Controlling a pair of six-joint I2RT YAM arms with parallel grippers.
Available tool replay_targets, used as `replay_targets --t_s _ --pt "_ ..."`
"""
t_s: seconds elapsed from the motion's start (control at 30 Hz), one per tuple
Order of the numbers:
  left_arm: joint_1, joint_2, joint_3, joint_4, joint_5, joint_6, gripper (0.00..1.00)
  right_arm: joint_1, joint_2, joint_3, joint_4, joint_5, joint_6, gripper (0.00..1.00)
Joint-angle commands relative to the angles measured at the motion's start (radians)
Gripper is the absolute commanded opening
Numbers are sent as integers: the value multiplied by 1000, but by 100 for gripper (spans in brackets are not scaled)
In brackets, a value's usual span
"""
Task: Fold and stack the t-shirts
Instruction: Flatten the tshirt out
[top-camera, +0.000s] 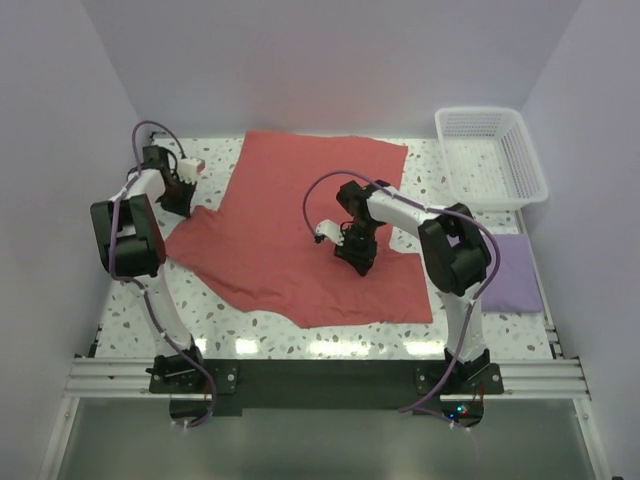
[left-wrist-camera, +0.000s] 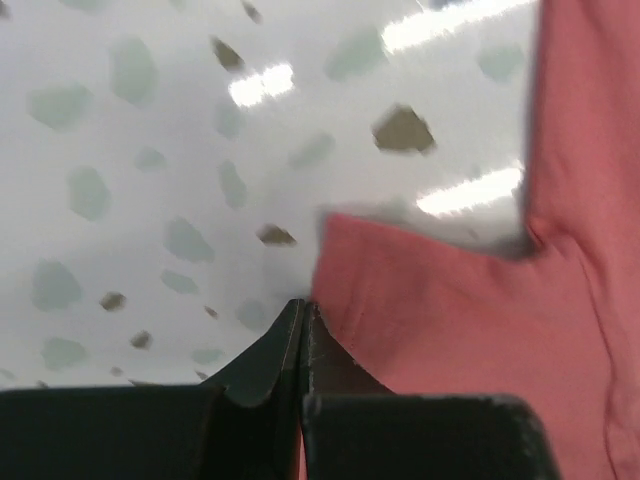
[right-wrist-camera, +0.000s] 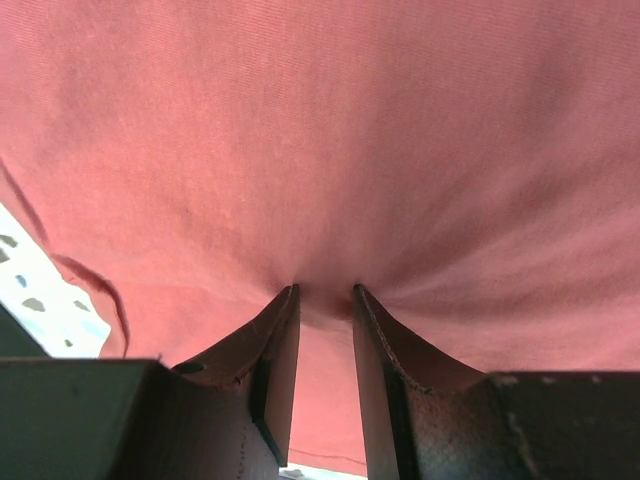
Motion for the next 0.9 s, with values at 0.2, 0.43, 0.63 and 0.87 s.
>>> replay_targets --t_s 0.2,0.43,0.63,0.87 --pt "4 171 447 -31 -111 -43 4 57 -61 10 -61 -106 40 32" --pt "-6 -105 138 -106 33 -74 29 16 -55 140 -86 -135 117 32" --pt "-68 -263 -163 -140 18 -158 27 -40 -18 214 -156 -34 50 32" --pt "-100 -285 -315 -77 -129 -245 23 -40 48 151 -104 89 2 31"
